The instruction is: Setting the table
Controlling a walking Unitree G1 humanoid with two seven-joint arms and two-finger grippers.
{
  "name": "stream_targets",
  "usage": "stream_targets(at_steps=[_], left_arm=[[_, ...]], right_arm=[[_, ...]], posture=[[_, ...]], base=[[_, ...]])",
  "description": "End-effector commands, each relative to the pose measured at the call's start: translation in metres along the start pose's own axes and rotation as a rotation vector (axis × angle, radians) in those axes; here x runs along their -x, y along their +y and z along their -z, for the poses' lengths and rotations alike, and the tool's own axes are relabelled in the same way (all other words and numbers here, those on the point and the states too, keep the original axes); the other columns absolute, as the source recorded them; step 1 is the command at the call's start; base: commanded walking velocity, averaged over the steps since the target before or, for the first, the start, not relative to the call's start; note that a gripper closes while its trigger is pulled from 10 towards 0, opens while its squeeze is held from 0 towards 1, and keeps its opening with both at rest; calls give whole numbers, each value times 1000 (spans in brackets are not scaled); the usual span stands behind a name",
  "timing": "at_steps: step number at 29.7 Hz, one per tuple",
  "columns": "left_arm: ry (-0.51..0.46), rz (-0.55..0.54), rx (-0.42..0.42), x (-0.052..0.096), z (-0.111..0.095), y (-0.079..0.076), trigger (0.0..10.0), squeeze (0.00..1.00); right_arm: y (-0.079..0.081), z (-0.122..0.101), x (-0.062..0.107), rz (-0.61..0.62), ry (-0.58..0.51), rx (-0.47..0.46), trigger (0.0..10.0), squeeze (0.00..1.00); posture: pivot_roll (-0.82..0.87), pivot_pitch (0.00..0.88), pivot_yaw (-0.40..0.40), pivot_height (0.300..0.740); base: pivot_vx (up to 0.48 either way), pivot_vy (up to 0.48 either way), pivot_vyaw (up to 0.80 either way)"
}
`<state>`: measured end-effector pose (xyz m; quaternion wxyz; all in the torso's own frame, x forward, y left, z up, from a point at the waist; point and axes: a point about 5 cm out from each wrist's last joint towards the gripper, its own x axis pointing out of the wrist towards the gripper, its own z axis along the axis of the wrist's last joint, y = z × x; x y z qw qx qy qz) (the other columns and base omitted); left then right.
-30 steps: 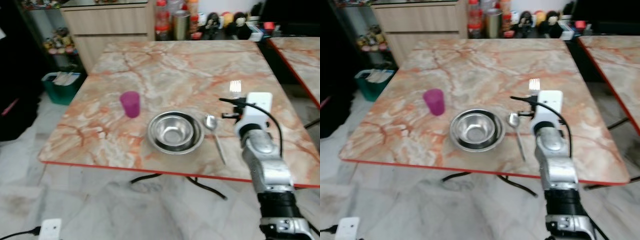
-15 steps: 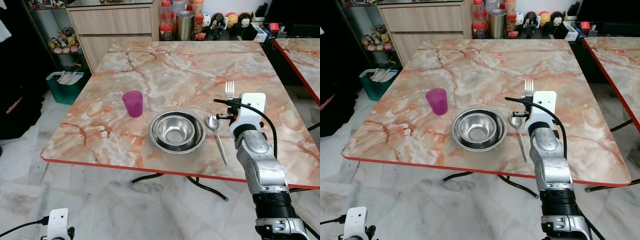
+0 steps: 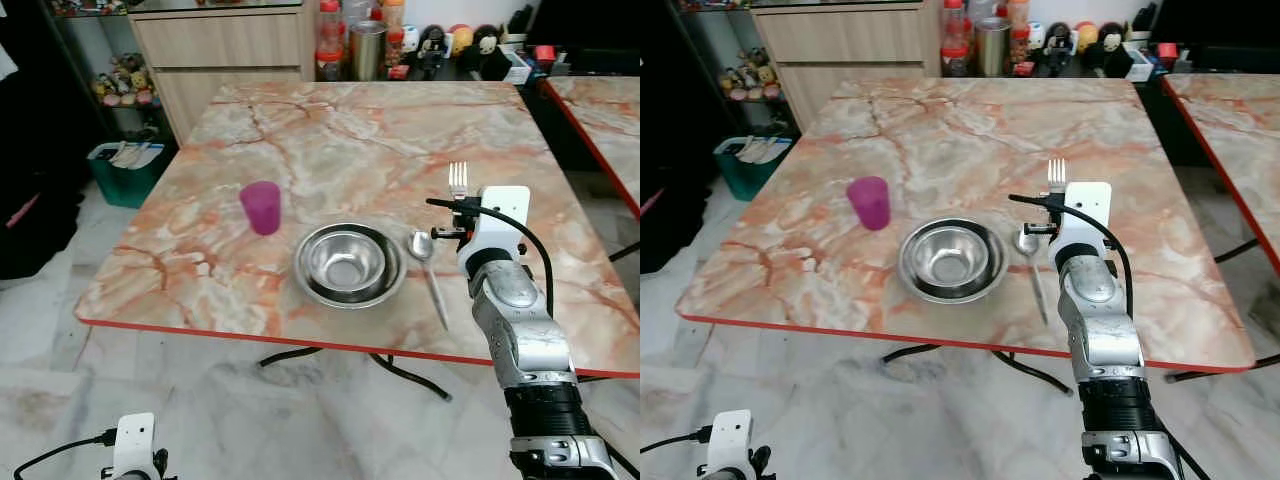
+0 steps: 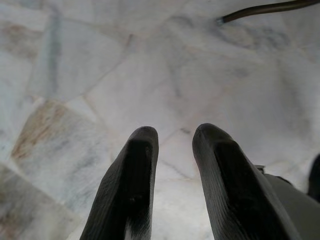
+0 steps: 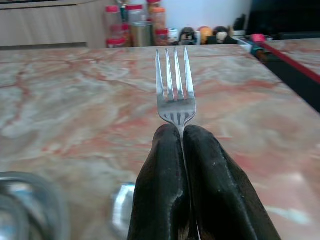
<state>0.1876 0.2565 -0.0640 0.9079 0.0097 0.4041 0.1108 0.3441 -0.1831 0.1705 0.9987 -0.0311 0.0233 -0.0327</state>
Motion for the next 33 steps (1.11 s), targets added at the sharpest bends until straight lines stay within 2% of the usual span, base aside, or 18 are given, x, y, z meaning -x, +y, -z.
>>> stream_targets(at_steps=[1, 5, 17, 19, 25, 33], left_arm=[[13, 10, -13, 1, 4, -2, 10000, 0], [14, 14, -14, 1, 4, -2, 10000, 0], [18, 15, -7, 1, 7, -3, 10000, 0], [24, 20, -7, 1, 7, -4, 10000, 0], [33, 27, -2, 1, 9, -5, 10000, 0], [42, 32, 7, 2, 11, -9, 10000, 0]], right_arm=[[0, 2, 2, -3, 8, 7, 10000, 0], [-1, 5, 6, -4, 13, 5, 10000, 0], [3, 12, 9, -15, 39, -1, 10000, 0], [2, 27, 9, -15, 94, -20, 10000, 0], [-2, 50, 5, -14, 176, -20, 10000, 0], [-5, 61, 2, -4, 221, -8, 10000, 0]], posture=[[-36, 86, 56, 740], [-37, 81, 56, 740], [-40, 72, 52, 740], [-39, 73, 49, 740], [-41, 78, 50, 740], [-37, 90, 47, 740]], base=[[0, -259, 0], [0, -257, 0], [0, 0, 0], [0, 0, 0], [0, 0, 0], [0, 0, 0]])
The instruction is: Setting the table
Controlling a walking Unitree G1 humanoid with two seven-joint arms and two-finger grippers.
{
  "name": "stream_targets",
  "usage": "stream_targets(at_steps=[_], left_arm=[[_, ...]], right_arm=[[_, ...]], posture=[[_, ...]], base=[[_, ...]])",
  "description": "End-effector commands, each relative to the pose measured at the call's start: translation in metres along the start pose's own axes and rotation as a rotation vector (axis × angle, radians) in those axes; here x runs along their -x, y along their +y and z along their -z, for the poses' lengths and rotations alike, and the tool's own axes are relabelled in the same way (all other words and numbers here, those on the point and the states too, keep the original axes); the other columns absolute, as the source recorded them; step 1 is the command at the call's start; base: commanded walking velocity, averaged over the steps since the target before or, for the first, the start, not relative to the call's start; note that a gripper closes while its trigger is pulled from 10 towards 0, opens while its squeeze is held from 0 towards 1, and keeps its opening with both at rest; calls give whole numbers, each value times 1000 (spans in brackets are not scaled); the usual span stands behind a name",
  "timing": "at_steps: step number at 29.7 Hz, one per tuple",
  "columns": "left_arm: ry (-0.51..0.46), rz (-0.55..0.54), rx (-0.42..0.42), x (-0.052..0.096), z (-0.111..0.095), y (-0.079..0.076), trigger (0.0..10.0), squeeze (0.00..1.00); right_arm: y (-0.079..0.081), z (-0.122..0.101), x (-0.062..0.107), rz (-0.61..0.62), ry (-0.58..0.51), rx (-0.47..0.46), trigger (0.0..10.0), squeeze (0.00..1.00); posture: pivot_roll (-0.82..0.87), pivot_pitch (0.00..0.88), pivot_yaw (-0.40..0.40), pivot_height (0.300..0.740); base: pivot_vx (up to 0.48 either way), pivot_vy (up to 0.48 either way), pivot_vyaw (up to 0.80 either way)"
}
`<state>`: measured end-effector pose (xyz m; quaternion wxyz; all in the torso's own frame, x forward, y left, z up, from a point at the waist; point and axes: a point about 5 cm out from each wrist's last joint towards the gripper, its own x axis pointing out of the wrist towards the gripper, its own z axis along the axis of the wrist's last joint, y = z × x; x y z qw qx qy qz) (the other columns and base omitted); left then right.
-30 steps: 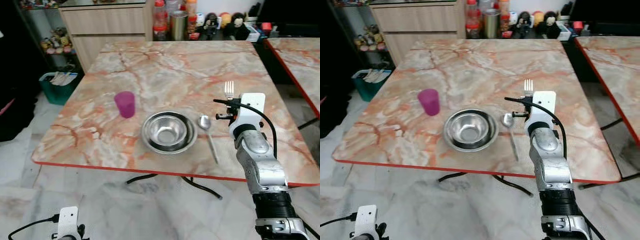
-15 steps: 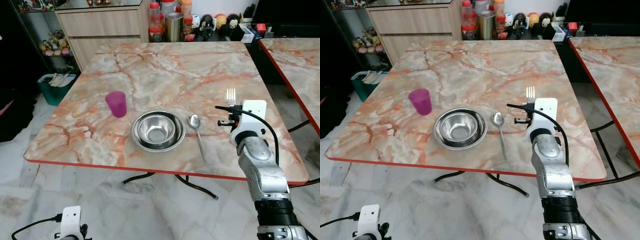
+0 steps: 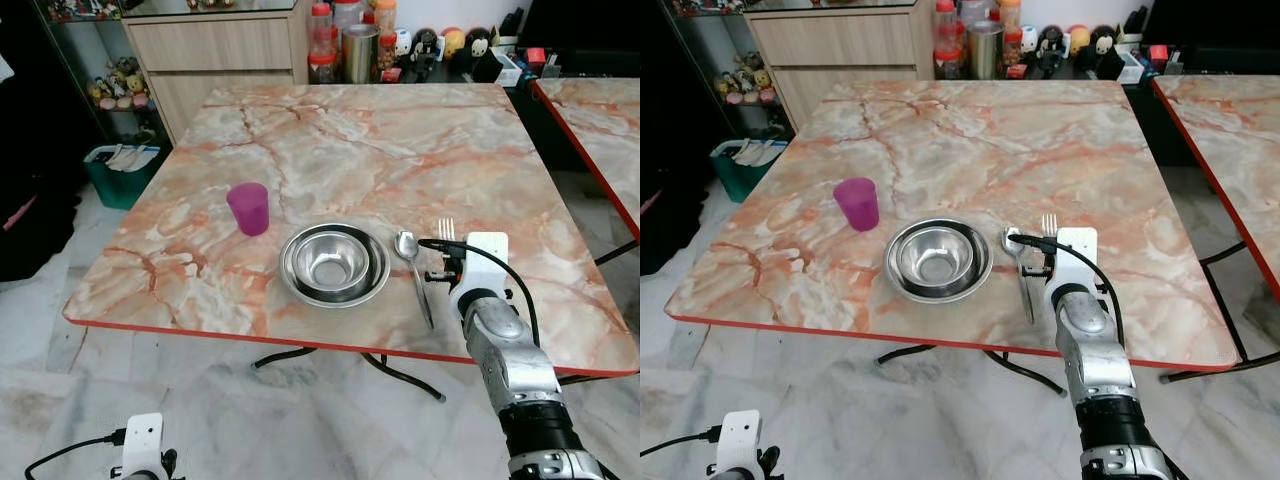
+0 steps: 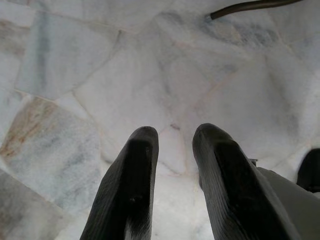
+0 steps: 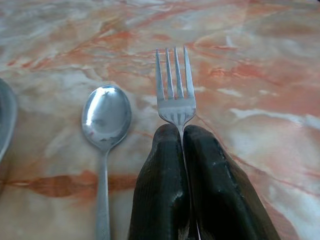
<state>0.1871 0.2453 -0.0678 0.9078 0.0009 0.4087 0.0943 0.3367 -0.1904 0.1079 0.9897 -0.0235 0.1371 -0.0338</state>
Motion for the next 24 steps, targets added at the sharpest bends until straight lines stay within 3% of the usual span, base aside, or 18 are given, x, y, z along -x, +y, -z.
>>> stream_targets(at_steps=[1, 24], left_arm=[[33, -5, 6, 2, 8, 2, 10000, 0], [47, -4, 5, 2, 11, 2, 10000, 0]], right_arm=[[-2, -2, -3, 0, -8, -1, 10000, 0], [-3, 1, -20, -3, -7, -6, 10000, 0]], posture=[[-38, 92, 49, 740], [-32, 97, 53, 740]], base=[[0, 0, 0], [0, 0, 0]])
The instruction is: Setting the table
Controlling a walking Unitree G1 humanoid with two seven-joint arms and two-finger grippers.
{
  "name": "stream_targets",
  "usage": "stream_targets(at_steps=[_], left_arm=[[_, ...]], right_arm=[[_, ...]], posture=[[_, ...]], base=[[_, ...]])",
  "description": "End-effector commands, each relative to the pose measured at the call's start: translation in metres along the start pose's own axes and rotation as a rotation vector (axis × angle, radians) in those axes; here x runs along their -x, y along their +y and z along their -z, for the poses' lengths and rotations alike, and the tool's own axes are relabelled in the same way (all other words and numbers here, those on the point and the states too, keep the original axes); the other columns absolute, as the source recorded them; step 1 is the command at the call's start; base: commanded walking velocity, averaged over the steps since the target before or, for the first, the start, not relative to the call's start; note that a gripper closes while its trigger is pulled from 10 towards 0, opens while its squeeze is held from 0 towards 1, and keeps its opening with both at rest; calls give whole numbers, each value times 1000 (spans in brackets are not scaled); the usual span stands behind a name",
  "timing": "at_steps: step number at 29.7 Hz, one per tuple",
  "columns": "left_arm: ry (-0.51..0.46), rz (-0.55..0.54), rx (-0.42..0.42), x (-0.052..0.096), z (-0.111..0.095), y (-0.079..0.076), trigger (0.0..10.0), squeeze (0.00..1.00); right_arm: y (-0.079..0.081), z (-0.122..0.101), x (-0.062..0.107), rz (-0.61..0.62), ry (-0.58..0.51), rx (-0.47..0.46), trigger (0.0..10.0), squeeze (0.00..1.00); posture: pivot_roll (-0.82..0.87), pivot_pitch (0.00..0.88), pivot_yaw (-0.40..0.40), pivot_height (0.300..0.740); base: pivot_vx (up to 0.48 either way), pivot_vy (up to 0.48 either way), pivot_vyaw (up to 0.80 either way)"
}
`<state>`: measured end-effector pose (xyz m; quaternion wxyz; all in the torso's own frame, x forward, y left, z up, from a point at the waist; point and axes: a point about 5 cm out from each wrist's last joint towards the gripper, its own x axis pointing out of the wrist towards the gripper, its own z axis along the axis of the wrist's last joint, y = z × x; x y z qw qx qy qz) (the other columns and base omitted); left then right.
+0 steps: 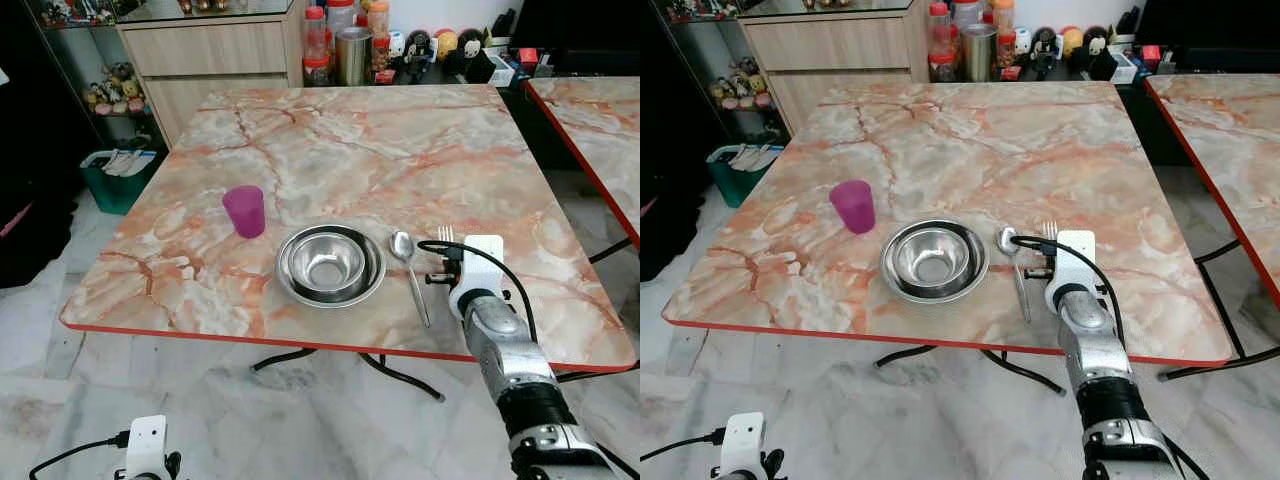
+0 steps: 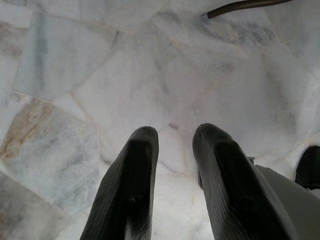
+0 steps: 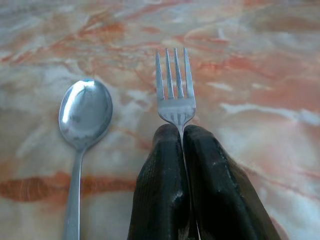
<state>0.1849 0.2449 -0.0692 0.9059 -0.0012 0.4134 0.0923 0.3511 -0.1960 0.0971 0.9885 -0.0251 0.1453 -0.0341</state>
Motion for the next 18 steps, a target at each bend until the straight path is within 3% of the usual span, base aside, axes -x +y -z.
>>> stream_targets(at_steps=[1, 10, 18], left_arm=[[37, -9, 4, 2, 9, 3, 10000, 0], [41, -8, 6, 2, 10, 1, 10000, 0], [48, -6, 7, 3, 13, 1, 10000, 0]], right_arm=[[2, -7, -3, -6, -25, -9, 10000, 0], [8, -14, -7, -24, -39, -4, 10000, 0], [13, -5, -9, -32, -13, -7, 10000, 0]], posture=[[-32, 97, 53, 740], [-32, 104, 48, 740], [-29, 110, 47, 740]], base=[[0, 0, 0], [0, 0, 0], [0, 0, 0]])
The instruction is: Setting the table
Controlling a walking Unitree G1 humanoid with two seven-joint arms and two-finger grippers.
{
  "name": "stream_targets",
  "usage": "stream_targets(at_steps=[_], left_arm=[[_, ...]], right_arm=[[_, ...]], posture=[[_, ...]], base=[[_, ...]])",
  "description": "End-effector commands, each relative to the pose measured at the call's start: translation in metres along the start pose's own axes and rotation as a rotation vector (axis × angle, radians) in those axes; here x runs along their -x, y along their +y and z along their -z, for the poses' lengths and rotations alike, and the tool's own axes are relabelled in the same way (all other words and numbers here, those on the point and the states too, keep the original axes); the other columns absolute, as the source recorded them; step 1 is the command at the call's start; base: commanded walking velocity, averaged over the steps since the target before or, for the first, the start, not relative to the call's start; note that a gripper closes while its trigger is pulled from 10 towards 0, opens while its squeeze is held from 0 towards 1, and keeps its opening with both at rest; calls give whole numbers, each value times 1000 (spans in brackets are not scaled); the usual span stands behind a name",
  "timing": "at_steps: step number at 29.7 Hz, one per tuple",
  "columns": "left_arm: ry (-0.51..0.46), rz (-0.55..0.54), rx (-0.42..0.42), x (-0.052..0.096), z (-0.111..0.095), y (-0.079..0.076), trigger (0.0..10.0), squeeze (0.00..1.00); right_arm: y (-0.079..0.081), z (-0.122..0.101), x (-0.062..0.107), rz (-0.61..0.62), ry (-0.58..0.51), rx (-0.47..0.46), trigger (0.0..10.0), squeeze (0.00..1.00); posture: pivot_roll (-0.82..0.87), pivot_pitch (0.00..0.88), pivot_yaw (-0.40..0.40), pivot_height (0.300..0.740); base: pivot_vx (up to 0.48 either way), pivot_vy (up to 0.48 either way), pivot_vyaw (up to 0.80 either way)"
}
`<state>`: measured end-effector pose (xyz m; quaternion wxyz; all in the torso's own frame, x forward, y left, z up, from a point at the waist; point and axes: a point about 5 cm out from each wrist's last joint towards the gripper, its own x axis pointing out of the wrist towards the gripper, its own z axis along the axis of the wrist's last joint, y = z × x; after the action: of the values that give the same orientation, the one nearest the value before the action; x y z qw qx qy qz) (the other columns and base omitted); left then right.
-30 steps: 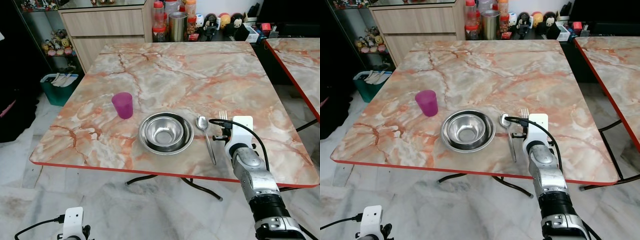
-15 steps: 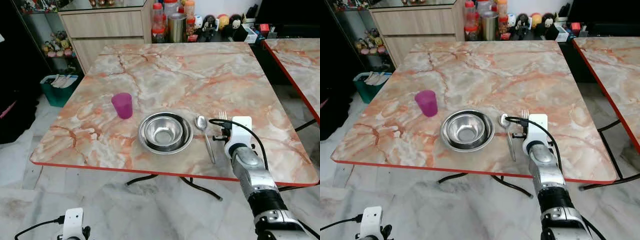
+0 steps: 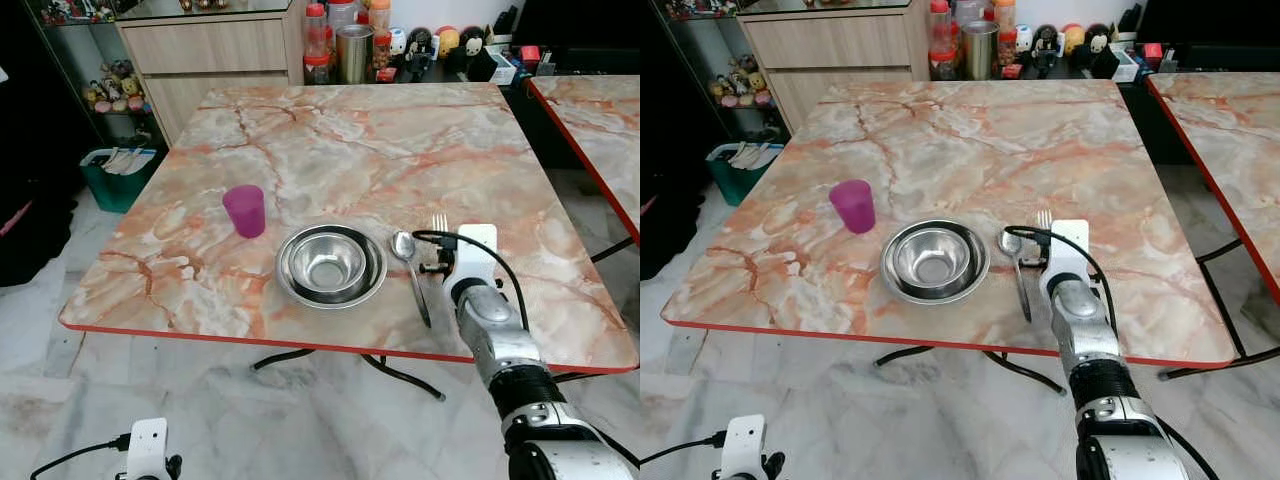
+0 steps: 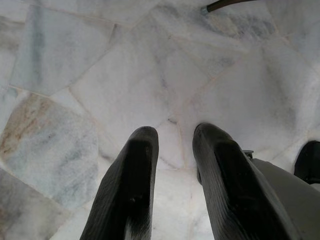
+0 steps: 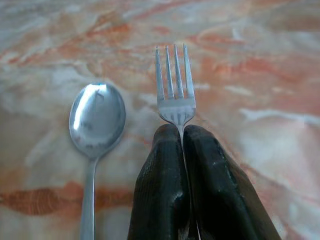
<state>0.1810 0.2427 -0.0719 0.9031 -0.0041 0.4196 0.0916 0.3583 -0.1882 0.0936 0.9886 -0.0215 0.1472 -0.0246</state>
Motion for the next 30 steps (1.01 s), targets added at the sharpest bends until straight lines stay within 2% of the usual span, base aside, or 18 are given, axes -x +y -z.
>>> stream_targets(at_steps=[1, 30], left_arm=[[34, -9, 3, 2, 9, 2, 10000, 0], [57, -16, 2, 4, 15, 4, 10000, 0]], right_arm=[[4, -6, -2, -12, -16, -3, 10000, 0], [4, 5, -4, -5, 16, 1, 10000, 0]], posture=[[-29, 110, 47, 740], [-21, 115, 45, 740]], base=[[0, 0, 0], [0, 0, 0]])
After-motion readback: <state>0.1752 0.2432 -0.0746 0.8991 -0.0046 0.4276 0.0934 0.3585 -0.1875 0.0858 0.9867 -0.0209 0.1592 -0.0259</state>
